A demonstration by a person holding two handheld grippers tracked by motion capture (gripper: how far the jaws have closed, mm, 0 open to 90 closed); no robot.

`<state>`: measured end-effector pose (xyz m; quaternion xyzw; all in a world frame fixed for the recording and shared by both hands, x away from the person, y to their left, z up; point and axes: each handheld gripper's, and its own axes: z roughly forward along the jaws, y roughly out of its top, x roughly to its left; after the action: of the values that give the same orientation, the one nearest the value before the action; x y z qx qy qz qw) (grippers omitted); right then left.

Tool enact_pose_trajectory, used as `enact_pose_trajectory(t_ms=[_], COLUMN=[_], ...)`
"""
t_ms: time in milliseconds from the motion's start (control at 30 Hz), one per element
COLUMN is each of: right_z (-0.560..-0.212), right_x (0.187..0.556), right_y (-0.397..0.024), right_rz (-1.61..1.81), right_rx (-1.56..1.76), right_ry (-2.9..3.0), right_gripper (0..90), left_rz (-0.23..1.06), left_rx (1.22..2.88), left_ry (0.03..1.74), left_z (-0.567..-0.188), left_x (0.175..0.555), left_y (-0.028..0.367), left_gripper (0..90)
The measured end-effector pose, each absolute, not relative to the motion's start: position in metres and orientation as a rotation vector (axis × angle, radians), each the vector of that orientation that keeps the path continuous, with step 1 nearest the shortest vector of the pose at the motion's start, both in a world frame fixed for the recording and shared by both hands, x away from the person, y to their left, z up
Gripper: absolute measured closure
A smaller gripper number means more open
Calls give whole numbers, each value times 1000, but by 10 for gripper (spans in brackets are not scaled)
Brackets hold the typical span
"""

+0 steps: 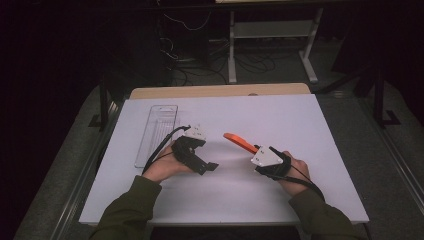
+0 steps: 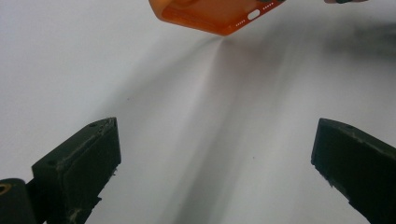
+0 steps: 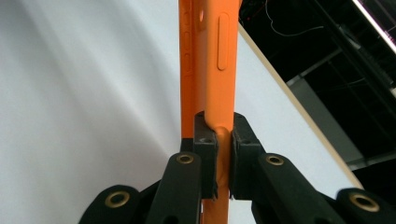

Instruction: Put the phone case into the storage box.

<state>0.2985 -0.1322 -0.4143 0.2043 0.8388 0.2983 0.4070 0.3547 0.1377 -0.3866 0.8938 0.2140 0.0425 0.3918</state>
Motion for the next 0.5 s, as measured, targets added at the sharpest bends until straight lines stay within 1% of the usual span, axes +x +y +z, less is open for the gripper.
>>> enact_pose_trajectory(t_ms=[500], right_z=[-411], right_x=[305], right_y=[-139], right_rz=[930], right_rx=[754], right_ry=[2154], right_gripper=[823], left_rz=[122], left_rx=[2245], left_ry=[570], left_z=[-386], left_x=[356], left_y=[139], left_gripper=[9])
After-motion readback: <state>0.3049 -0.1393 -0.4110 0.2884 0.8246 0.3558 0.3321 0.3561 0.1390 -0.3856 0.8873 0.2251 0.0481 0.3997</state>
